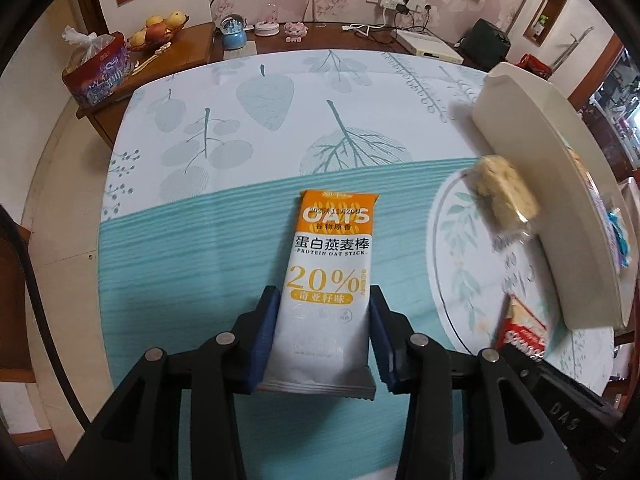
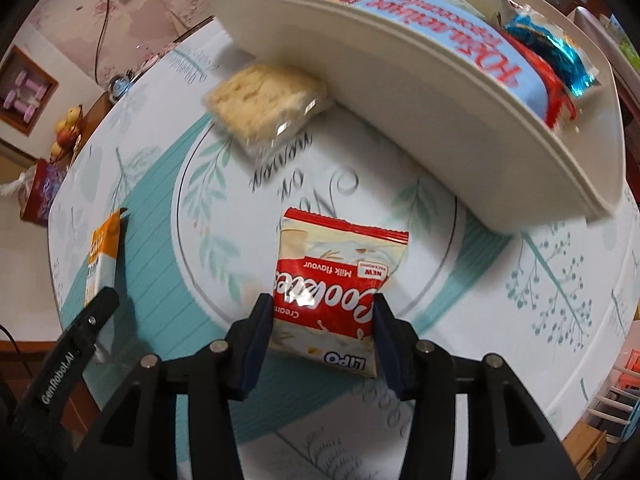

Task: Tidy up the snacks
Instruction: 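Grasp the white OATS bar with the left tool while the right tool grasps the red Cookies pack, then carry both snacks over the white bin and open both tools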

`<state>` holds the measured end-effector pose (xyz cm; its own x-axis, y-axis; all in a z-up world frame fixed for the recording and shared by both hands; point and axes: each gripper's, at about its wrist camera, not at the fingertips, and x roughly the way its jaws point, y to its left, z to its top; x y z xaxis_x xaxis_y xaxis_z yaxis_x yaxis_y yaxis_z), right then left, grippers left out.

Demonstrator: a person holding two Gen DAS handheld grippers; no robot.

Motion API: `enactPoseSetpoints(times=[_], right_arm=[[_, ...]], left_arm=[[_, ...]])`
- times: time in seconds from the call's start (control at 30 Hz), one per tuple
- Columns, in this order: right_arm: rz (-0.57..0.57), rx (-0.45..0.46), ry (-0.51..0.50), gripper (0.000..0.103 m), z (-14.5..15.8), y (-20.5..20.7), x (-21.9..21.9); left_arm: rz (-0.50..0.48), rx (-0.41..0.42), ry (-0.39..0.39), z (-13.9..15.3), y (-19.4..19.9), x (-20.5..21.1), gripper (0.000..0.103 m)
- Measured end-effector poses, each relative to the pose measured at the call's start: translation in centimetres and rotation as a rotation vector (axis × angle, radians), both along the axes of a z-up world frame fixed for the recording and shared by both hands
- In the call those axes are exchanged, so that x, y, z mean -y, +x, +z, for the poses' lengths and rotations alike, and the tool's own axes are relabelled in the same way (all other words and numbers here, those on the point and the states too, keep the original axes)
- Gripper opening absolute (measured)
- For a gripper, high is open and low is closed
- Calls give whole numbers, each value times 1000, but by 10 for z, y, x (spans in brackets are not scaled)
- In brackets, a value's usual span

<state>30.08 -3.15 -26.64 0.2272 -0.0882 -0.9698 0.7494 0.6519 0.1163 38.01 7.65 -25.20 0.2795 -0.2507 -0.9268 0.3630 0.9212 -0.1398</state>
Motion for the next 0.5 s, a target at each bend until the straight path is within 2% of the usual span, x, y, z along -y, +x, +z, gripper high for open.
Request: enactPoseSetpoints(times=[0.5], right_arm=[[136,85,-28,49,18,-45,-29]], left_arm=[[-6,-9,-185,23,-63,-14,41]])
